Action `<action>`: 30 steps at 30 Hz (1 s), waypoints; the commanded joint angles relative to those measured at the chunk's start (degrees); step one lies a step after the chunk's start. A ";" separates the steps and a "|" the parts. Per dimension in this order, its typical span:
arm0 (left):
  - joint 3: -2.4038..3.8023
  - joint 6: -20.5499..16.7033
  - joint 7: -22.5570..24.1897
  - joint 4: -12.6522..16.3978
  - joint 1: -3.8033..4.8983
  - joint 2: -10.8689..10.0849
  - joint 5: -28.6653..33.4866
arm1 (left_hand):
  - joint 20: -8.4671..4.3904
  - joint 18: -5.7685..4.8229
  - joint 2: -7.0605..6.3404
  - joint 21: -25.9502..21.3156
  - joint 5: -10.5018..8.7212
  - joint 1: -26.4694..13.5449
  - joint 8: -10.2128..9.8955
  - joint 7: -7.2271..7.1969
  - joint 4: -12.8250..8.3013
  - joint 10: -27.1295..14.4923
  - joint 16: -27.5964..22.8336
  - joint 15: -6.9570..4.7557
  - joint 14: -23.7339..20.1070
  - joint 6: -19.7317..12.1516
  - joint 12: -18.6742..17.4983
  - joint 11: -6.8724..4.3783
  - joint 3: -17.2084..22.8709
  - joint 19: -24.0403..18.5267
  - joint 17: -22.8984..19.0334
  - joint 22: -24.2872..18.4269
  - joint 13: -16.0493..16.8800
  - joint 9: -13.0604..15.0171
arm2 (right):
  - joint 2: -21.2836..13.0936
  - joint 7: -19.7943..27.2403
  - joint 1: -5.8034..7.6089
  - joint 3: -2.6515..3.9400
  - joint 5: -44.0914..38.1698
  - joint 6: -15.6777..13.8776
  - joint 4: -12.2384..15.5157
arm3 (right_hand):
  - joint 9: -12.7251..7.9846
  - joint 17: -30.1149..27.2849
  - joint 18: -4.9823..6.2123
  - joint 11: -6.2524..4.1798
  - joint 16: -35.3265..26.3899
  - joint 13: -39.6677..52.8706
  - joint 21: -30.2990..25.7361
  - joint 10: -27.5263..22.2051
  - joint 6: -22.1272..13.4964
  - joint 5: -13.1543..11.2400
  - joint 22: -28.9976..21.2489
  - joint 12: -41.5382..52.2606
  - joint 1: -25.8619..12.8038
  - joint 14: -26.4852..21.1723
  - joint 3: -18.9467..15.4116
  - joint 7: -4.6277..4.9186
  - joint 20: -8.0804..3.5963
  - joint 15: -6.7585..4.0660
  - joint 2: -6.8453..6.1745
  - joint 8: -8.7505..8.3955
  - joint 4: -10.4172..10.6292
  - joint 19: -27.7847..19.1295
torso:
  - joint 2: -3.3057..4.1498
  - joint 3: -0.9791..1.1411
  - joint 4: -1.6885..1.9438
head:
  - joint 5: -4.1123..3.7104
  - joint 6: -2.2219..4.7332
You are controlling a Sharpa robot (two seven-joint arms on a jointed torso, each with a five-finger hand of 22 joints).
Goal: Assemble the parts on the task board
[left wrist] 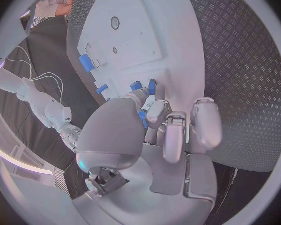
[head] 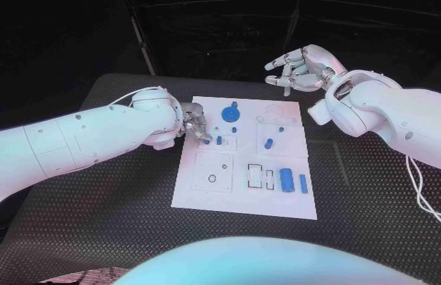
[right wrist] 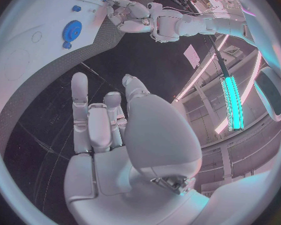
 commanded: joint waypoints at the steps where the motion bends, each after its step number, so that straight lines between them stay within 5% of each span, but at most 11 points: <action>1: -0.05 2.43 0.02 0.02 -0.03 0.15 -1.05 | 0.07 0.10 0.01 0.07 0.21 0.59 0.42 -0.24 -5.17 0.25 0.18 -0.22 5.96 0.02 0.14 -0.01 5.68 0.19 15.09 -0.10 -0.15 0.07 | 0.07 0.61 0.10 0.03 -0.09 0.32 0.05 | -0.03 0.07 1.11 -0.10 -0.15 0.06 -0.37 0.15 -0.31 0.36 -0.06 0.36 -0.33 0.55 0.13 -0.13 -0.12 -0.45 0.41 0.27 0.10 -0.02 | -0.03 -0.01 0.01 | 0.04 -0.04; 30: -0.32 5.85 -0.13 -2.30 -0.01 2.56 -1.29 | -0.14 0.02 -0.85 0.26 -0.01 -1.61 2.11 -0.86 -4.72 1.13 0.18 -0.49 5.96 1.30 1.00 -0.45 6.35 0.45 15.09 0.33 0.74 0.82 | 0.12 0.64 0.09 0.03 -0.09 0.53 0.09 | -0.02 0.07 1.11 -0.11 -0.19 0.07 -0.40 0.18 -0.28 0.39 -0.07 0.42 -0.27 0.57 0.18 -0.14 -0.14 -0.47 0.46 0.31 0.07 0.04 | -0.01 0.02 -0.02 | -0.12 -0.22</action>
